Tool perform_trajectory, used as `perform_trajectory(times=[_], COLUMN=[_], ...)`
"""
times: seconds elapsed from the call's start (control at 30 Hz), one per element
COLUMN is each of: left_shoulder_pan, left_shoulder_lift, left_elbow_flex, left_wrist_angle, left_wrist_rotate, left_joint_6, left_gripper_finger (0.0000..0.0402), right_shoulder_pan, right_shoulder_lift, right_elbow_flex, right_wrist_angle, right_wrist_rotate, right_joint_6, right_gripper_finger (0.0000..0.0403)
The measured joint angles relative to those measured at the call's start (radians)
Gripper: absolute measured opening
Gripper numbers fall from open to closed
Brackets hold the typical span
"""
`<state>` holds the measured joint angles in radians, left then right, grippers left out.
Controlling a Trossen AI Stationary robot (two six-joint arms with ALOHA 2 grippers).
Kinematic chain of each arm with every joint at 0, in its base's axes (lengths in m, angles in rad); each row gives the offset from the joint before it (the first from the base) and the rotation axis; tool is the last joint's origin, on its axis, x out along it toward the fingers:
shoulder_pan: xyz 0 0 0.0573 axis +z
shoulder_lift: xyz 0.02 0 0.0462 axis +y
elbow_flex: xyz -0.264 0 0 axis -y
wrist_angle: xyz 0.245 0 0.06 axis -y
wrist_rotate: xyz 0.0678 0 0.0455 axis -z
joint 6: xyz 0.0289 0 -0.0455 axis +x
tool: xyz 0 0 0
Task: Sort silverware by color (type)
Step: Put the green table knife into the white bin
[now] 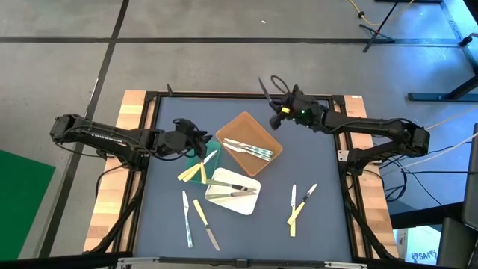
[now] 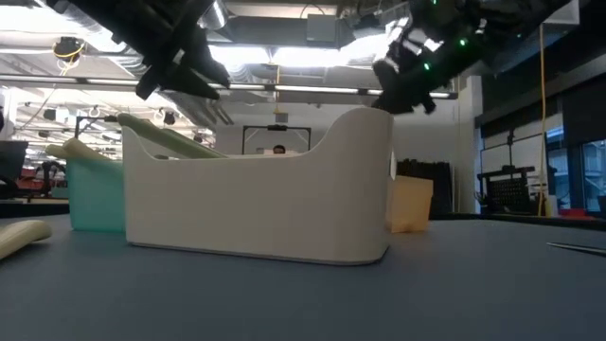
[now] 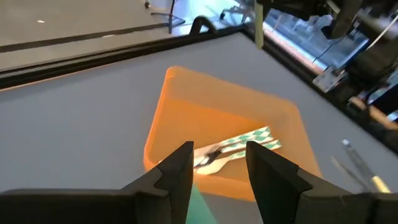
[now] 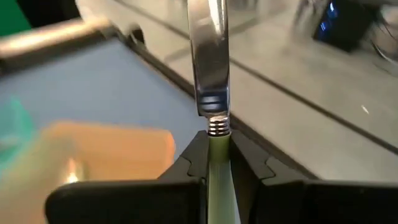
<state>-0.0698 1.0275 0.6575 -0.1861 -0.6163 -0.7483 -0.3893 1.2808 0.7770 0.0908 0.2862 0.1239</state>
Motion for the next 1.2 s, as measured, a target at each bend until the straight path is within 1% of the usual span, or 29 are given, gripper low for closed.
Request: perform_trajectory(times=[0.17, 0.3, 0.47, 0.57, 0.77, 0.97, 1.1, 1.2], left_shoulder_pan=[0.018, 0.031, 0.035, 0.035, 0.051, 0.084, 0.110, 0.130], left_shoulder_lift=[0.000, 0.000, 0.040, 0.097, 0.257, 0.415, 0.501, 0.553], left_elbow_flex=[0.000, 0.000, 0.000, 0.002, 0.002, 0.002, 0.004, 0.047], left_wrist_angle=[0.058, 0.130, 0.320, 0.455, 0.774, 1.079, 1.189, 1.190], left_wrist_rotate=[0.000, -0.001, -0.001, -0.001, 0.001, 0.024, 0.033, 0.033], left_joint_6=[0.007, 0.108, 0.273, 0.363, 0.541, 0.640, 0.652, 0.654], left_gripper_finger=[0.0141, 0.0141, 0.0141, 0.0141, 0.0141, 0.0141, 0.0141, 0.0141], right_shoulder_pan=[0.000, 0.003, 0.003, 0.003, 0.003, 0.003, 0.003, 0.003], right_shoulder_lift=[0.000, 0.000, 0.000, 0.000, 0.000, 0.000, 0.000, 0.000], right_elbow_flex=[0.038, 0.048, 0.048, 0.048, 0.048, 0.048, 0.048, 0.048], right_wrist_angle=[0.115, 0.197, 0.266, 0.269, 0.276, 0.302, 0.332, 0.332], right_wrist_rotate=[-0.093, -0.159, -0.175, -0.175, -0.176, -0.175, -0.175, -0.167], right_joint_6=[-0.001, 0.001, 0.051, 0.071, 0.118, 0.159, 0.187, 0.213], right_gripper_finger=[0.0030, 0.0030, 0.0030, 0.0030, 0.0030, 0.0030, 0.0030, 0.0030])
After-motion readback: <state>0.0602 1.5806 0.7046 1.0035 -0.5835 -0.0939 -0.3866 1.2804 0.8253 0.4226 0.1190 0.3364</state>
